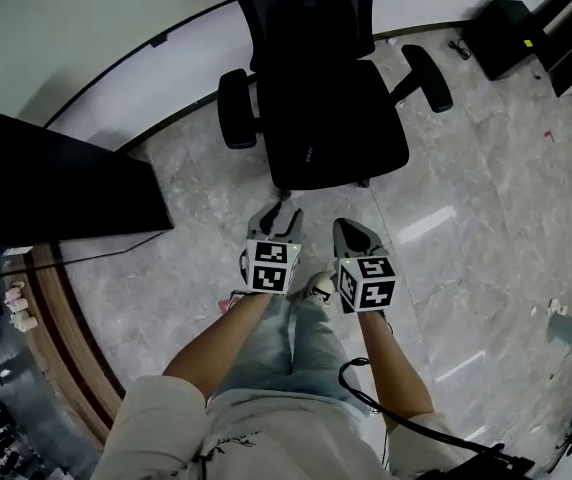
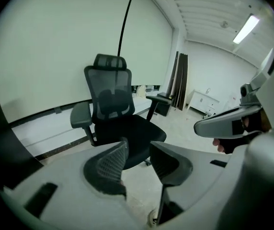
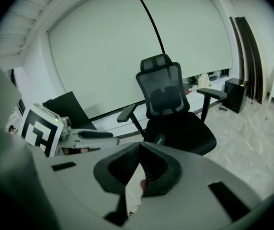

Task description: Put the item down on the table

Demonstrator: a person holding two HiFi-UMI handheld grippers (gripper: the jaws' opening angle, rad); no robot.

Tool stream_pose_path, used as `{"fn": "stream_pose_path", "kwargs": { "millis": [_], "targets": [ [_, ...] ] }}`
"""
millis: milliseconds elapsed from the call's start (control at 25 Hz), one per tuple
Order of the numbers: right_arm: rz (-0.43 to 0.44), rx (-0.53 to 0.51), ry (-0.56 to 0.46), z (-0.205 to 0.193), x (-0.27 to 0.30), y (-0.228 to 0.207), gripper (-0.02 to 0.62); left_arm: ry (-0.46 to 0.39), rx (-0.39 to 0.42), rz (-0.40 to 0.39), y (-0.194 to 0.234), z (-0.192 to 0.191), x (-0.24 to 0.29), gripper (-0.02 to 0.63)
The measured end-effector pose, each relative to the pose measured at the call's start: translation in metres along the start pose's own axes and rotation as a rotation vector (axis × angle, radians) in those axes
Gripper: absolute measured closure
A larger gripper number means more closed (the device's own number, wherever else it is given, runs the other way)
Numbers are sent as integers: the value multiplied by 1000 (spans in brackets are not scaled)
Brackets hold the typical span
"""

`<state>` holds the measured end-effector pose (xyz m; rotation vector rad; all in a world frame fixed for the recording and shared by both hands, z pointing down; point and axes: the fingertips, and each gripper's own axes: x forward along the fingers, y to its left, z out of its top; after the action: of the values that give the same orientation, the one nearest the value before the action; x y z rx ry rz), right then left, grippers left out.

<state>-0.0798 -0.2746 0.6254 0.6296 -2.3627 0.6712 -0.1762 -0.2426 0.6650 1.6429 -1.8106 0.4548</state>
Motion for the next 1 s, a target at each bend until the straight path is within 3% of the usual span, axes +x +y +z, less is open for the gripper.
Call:
{"fn": "stream_pose_path", "kwargs": {
  "millis": [200,280,520,1000],
  "targets": [
    [10,-43,-26,19,-67,40,594,-55,45,5,-24,38,-100,574],
    [9,-31,-53,26,-87,48,594,-101,47,2,-29,54,-129,600],
    [16,-9,-83,21,-136,76,594,-162,5,21,-51,64,-191,600],
    [8,-47,-111,25,-163,99,594,-213,47,0,-68,68,-225,600]
  ]
}}
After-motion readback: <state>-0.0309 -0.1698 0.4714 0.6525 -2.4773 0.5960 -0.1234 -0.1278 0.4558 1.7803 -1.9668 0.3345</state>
